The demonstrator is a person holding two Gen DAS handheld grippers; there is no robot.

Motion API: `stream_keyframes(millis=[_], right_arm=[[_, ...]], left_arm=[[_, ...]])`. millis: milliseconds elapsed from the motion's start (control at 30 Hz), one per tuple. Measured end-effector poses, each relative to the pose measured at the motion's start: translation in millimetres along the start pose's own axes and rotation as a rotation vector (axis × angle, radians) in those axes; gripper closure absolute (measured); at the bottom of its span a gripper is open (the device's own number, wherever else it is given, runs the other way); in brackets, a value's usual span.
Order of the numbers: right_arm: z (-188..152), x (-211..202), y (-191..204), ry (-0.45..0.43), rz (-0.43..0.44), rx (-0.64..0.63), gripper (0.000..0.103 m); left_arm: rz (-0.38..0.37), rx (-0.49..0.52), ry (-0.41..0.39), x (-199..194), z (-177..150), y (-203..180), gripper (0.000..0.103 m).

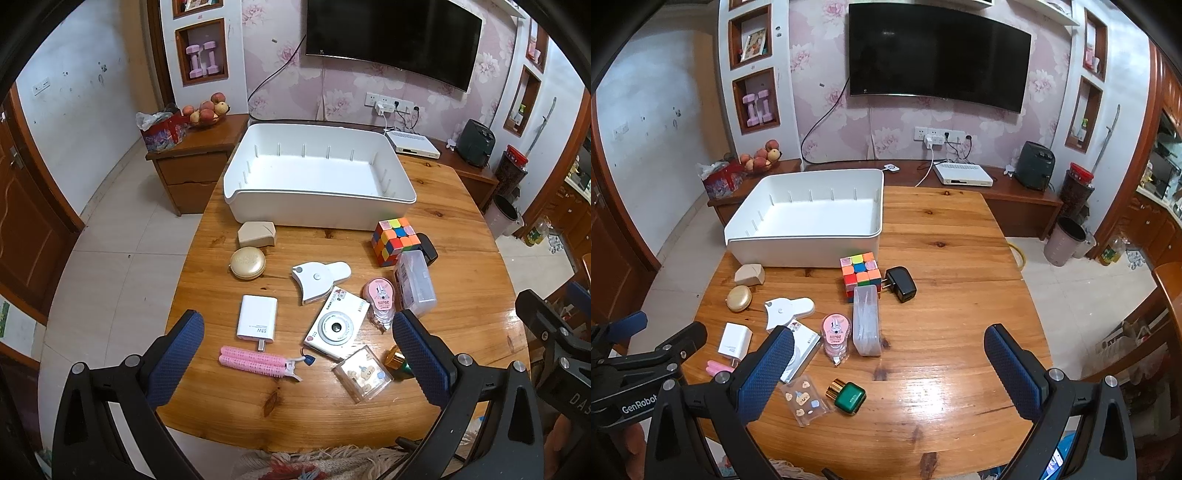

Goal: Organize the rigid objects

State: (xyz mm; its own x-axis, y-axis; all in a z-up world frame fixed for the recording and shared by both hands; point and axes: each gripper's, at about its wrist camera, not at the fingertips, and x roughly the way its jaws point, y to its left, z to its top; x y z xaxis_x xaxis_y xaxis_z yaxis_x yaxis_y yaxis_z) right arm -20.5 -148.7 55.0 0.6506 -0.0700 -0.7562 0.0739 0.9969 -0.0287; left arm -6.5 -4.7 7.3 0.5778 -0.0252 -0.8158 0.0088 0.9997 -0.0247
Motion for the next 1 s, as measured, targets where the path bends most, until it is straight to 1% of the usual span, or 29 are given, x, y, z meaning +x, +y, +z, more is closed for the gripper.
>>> stream_keyframes(millis=[267, 500, 633, 700, 867, 1000], right_arm=[[-0.8, -0.1, -3.3, 0.009, 0.001, 0.012, 0.000], [-2.7, -2.8, -2.9, 0.003, -0.008, 0.003, 0.000], [-2.5, -2.9, -3.0, 0.003, -0.010, 0.001, 0.000], [-2.2, -3.1, -2.9, 0.003, -0.002, 0.001, 0.000], [-1.7, -4.3, -5.2, -0.004, 0.057, 0.014, 0.000], [-3.8, -5.6, -5.9, -0.009, 0.061, 0.013, 0.000]], left_arm=[[-0.021, 0.009, -0.002, -2.6, 0.1, -1.7, 0.001], [-0.004, 0.001, -0.004, -0.6, 1.5, 2.7, 0.001], [-0.007, -0.016, -0.002, 1.4, 2.0, 6.9, 0.001], [-0.010, -0.015, -0.002, 1.5, 1.7, 6.9, 0.001], [-0.018, -0.009, 0.004, 2.1, 1.7, 6.5, 0.001], [-0.018, -0.010, 0.003, 2.0, 1.9, 6.7, 0.001]])
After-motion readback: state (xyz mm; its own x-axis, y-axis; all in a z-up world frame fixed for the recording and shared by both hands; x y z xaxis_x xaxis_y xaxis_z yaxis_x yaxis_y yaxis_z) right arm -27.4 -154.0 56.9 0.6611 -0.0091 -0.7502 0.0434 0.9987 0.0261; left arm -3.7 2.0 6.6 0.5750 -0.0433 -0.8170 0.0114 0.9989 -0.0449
